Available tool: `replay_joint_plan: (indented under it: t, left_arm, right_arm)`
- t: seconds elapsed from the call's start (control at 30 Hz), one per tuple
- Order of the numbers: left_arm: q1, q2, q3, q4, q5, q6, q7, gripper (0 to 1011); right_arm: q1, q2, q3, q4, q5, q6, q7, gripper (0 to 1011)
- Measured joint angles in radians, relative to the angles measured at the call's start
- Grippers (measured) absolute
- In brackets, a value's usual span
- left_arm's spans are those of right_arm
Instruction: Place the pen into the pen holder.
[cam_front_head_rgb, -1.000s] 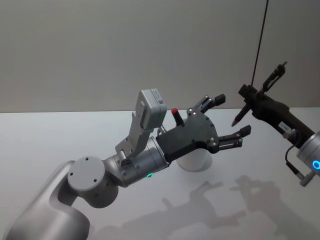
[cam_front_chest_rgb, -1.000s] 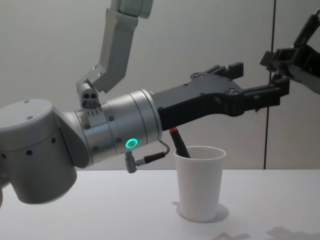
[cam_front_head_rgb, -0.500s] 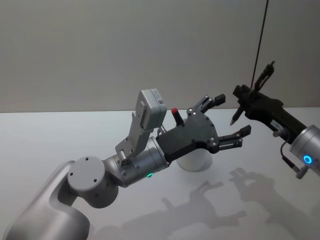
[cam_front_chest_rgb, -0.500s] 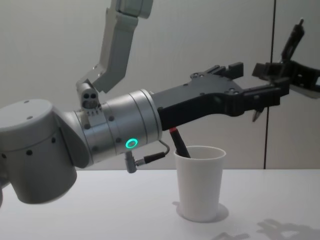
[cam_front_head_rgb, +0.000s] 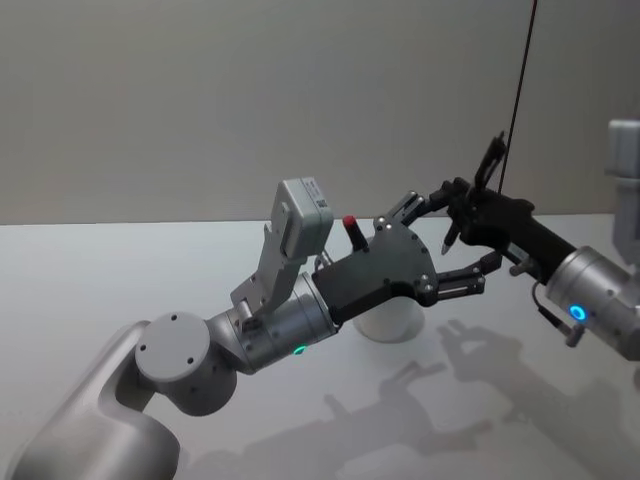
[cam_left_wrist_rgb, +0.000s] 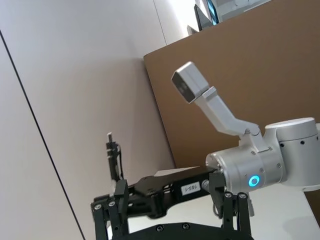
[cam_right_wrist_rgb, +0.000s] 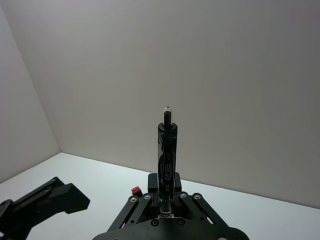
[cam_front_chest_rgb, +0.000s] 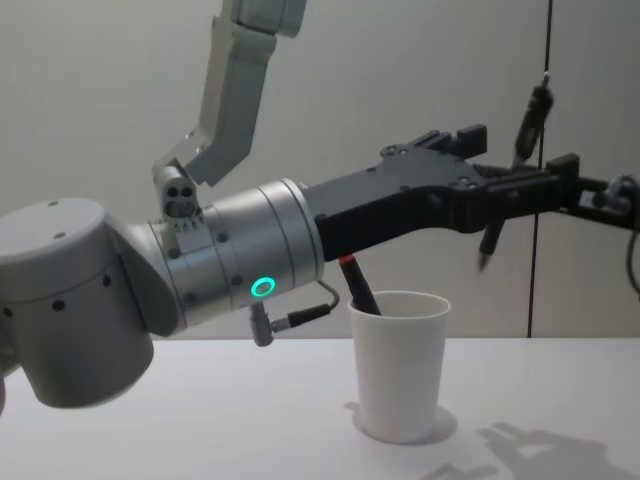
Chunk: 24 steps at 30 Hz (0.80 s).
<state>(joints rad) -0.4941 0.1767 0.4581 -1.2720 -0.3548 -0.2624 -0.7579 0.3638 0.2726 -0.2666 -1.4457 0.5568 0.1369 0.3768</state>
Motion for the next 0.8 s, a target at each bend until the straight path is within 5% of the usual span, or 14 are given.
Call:
replay_joint_plan:
  t: [0.8]
  left_arm:
    - [0.0,0.0,0.0,0.0,0.0,0.0,0.0,1001]
  right_arm:
    - [0.119,-0.09,-0.063,0.228,-0.131,-0.064,0.035,137]
